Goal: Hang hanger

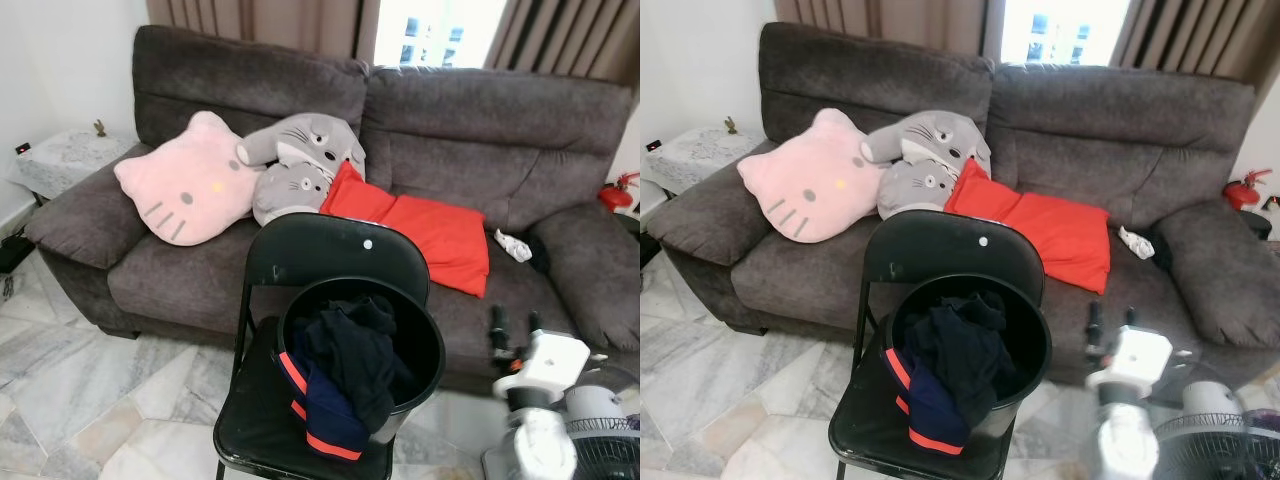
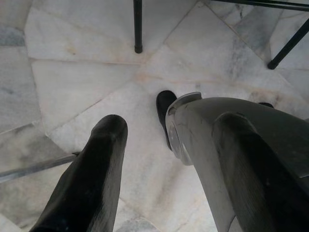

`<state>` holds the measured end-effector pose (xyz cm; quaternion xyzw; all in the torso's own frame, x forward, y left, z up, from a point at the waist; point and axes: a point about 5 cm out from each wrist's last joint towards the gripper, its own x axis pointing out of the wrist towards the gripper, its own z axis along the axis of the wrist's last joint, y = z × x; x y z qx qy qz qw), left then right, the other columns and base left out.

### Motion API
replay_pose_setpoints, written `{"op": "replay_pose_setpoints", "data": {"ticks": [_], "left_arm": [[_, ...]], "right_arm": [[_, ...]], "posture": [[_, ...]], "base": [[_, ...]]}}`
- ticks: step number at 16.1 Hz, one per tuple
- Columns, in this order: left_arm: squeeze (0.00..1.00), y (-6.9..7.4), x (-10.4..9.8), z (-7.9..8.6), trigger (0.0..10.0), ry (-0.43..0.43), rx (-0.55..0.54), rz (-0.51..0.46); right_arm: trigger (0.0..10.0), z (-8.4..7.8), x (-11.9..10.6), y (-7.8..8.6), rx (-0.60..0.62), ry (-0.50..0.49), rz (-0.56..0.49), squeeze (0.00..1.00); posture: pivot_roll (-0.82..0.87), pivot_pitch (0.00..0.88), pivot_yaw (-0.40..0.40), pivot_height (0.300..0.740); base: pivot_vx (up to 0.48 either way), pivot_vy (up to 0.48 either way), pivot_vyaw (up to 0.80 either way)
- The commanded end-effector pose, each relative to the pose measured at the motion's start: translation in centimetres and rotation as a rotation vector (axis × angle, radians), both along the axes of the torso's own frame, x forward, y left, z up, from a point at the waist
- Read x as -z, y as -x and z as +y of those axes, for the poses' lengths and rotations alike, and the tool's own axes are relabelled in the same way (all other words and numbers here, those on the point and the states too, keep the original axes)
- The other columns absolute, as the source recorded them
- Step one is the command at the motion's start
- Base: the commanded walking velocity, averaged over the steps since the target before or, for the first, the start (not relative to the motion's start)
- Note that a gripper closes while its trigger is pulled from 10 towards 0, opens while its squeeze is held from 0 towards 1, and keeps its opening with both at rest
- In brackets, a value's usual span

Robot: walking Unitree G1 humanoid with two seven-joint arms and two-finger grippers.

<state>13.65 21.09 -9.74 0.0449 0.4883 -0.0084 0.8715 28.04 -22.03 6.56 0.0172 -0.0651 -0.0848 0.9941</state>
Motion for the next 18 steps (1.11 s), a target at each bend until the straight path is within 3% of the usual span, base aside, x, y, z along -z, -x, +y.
{"op": "replay_pose_setpoints", "data": {"ticks": [1, 3, 5, 6, 10, 13, 18], "left_arm": [[0.00, 1.4, 0.6, -0.2, 10.0, 0.003, 0.022, 0.068], [0.00, 1.5, 0.6, -0.2, 10.0, 0.002, 0.027, 0.073], [0.00, 1.5, 0.6, 0.0, 10.0, 0.004, 0.021, 0.073], [0.00, 1.4, 0.5, 0.0, 10.0, 0.009, 0.010, 0.070], [0.00, 1.3, 0.5, 0.0, 10.0, 0.013, -0.004, 0.065], [0.00, 2.1, 0.7, 0.1, 10.0, 0.007, -0.002, 0.082], [0.00, 4.0, 0.7, 2.1, 10.0, -0.004, -0.014, 0.091]], "right_arm": [[10.0, -0.1, 0.3, 0.2, 0.000, -0.016, 0.042, 0.00], [10.0, 0.0, -1.1, -1.1, -0.011, -0.034, 0.051, 0.00], [10.0, 1.0, -3.1, -3.4, -0.082, -0.033, 0.018, 0.00], [10.0, 1.5, -3.6, -3.8, -0.103, -0.038, 0.004, 0.00], [10.0, 2.0, -3.0, -3.7, -0.093, -0.063, 0.054, 0.00], [10.0, 1.9, -2.9, -3.7, -0.083, -0.074, 0.062, 0.00], [10.0, 1.9, -3.0, -3.9, -0.076, -0.078, 0.069, 0.00]], "posture": [[-0.02, 0.000, -0.050, 0.740], [-0.02, 0.000, -0.040, 0.740], [-0.02, 0.000, -0.044, 0.740], [-0.02, 0.000, -0.046, 0.740], [0.00, 0.000, -0.052, 0.740], [0.00, 0.000, -0.050, 0.740], [0.00, 0.000, -0.052, 0.740]], "base": [[0.000, 0.000, 0.00], [0.000, 0.000, 0.00], [0.000, 0.000, 0.00], [0.000, 0.000, 0.00], [0.000, 0.326, 0.00], [0.000, 0.450, 0.00], [0.000, 0.000, 0.00]]}}
